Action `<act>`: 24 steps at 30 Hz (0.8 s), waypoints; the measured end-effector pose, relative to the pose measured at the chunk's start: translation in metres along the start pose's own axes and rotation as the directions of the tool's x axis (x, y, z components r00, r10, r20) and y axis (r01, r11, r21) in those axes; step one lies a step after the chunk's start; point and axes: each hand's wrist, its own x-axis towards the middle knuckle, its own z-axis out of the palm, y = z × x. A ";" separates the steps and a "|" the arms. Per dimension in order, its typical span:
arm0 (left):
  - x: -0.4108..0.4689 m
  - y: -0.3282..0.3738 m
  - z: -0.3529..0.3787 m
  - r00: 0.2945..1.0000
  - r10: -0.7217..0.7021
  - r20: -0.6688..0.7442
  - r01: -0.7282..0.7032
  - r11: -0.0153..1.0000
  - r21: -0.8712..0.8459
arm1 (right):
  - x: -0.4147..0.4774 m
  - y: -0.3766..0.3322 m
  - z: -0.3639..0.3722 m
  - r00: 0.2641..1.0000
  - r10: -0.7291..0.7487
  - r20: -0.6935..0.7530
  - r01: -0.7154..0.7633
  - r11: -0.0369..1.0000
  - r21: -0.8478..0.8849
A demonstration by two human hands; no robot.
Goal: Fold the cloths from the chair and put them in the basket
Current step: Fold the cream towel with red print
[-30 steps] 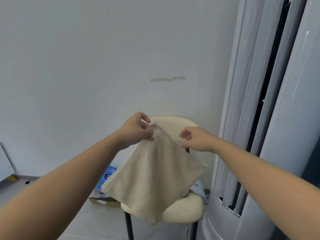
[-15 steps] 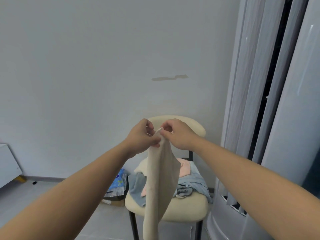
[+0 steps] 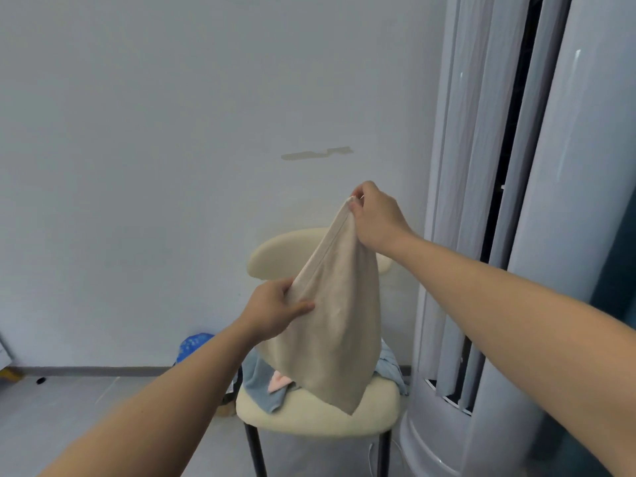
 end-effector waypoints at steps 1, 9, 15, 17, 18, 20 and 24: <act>-0.001 -0.002 0.000 1.000 0.003 -0.009 -0.003 0.999 0.034 | 0.002 0.002 -0.002 1.000 0.019 -0.020 -0.019 1.000 0.016; -0.010 -0.036 -0.020 0.996 -0.066 -0.063 0.075 0.985 0.156 | 0.004 0.022 -0.013 0.973 0.174 -0.151 -0.156 0.980 0.124; -0.013 -0.041 -0.052 0.988 -0.007 -0.153 0.029 0.990 0.137 | -0.002 0.038 -0.020 0.935 0.260 -0.242 -0.230 0.962 0.146; -0.017 -0.037 -0.062 0.976 0.001 -0.219 0.012 0.998 0.061 | -0.005 0.044 -0.025 0.913 0.311 -0.263 -0.271 0.946 0.178; -0.020 -0.034 -0.067 0.969 0.018 -0.247 -0.008 0.999 0.041 | -0.007 0.047 -0.028 0.904 0.332 -0.268 -0.288 0.939 0.190; -0.025 -0.025 -0.074 0.954 0.099 -0.283 -0.080 0.994 0.081 | -0.011 0.051 -0.032 0.889 0.370 -0.271 -0.321 0.924 0.208; -0.030 -0.008 -0.086 0.925 0.272 -0.267 -0.200 0.943 0.268 | -0.016 0.054 -0.040 0.863 0.415 -0.287 -0.345 0.901 0.265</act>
